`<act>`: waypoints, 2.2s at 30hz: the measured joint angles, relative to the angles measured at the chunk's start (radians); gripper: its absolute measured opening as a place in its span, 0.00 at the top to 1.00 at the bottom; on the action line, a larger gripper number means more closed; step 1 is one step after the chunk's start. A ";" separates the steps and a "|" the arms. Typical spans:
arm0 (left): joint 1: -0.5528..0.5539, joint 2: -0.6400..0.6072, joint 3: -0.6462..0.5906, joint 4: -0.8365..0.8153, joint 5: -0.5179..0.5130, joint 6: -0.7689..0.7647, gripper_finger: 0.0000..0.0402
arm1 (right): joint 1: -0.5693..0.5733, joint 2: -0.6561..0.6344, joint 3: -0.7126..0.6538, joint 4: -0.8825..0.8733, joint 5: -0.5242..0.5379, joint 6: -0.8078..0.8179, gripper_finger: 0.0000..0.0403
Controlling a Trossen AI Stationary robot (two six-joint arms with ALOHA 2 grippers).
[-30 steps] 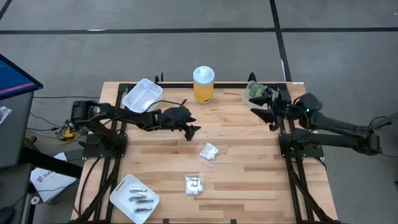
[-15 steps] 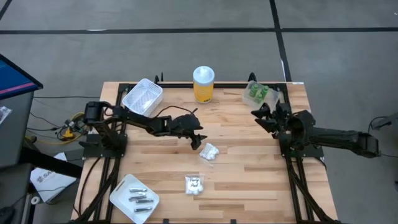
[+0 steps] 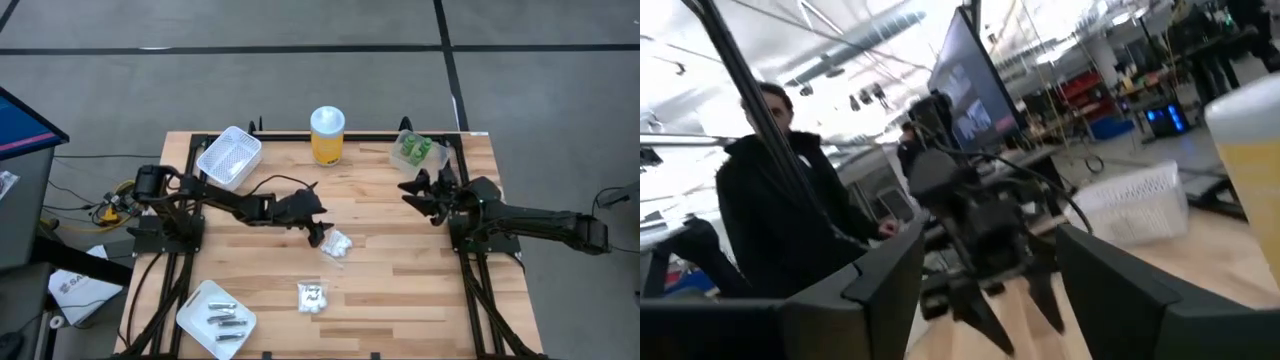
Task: Pick & Place Travel size toiletries
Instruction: Put the white cotton pack into the white basket
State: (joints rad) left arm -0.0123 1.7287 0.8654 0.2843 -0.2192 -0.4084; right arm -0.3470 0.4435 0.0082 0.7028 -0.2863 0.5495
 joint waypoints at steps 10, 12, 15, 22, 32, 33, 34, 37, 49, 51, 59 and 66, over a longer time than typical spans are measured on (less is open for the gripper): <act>-0.044 0.000 0.000 0.002 -0.104 -0.048 0.36 | 0.000 0.000 0.000 -0.146 -0.001 -0.010 0.45; -0.044 0.000 0.000 0.002 -0.116 -0.053 0.36 | 0.000 0.000 0.000 -0.157 -0.001 -0.009 0.45; -0.044 0.000 0.000 0.002 -0.124 -0.072 0.36 | 0.000 0.000 0.000 -0.161 -0.001 -0.009 0.45; -0.048 0.000 0.000 0.002 -0.130 -0.072 0.36 | 0.020 0.001 -0.001 -0.137 -0.037 -0.034 0.46; -0.046 0.005 0.000 0.021 -0.130 -0.098 0.36 | -0.005 -0.060 0.017 0.558 -0.183 0.076 0.67; -0.045 0.007 0.000 0.023 -0.129 -0.098 0.36 | -0.023 -0.080 0.017 0.521 -0.197 0.092 0.69; -0.045 0.010 -0.002 0.027 -0.124 -0.098 0.36 | -0.043 -0.101 0.016 0.468 -0.219 0.105 0.72; -0.045 0.035 -0.001 0.060 -0.122 -0.099 0.36 | -0.097 -0.170 0.016 0.299 -0.271 0.130 0.81; -0.048 0.088 -0.001 0.108 -0.082 -0.146 0.36 | -0.197 -0.415 0.103 -0.286 -0.318 0.080 0.99; -0.048 0.088 -0.001 0.130 -0.084 -0.124 0.36 | -0.179 -0.438 0.116 -0.459 -0.305 -0.026 1.00; -0.048 0.088 0.000 0.128 -0.084 -0.120 0.36 | -0.064 -0.441 0.000 -0.623 -0.180 -0.183 1.00; -0.056 0.087 0.000 0.100 -0.078 -0.096 0.36 | -0.026 -0.402 0.000 -0.618 -0.150 -0.200 1.00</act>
State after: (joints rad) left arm -0.0681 1.8160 0.8650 0.3840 -0.2976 -0.5041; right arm -0.3732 0.0418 0.0086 0.0851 -0.4364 0.3494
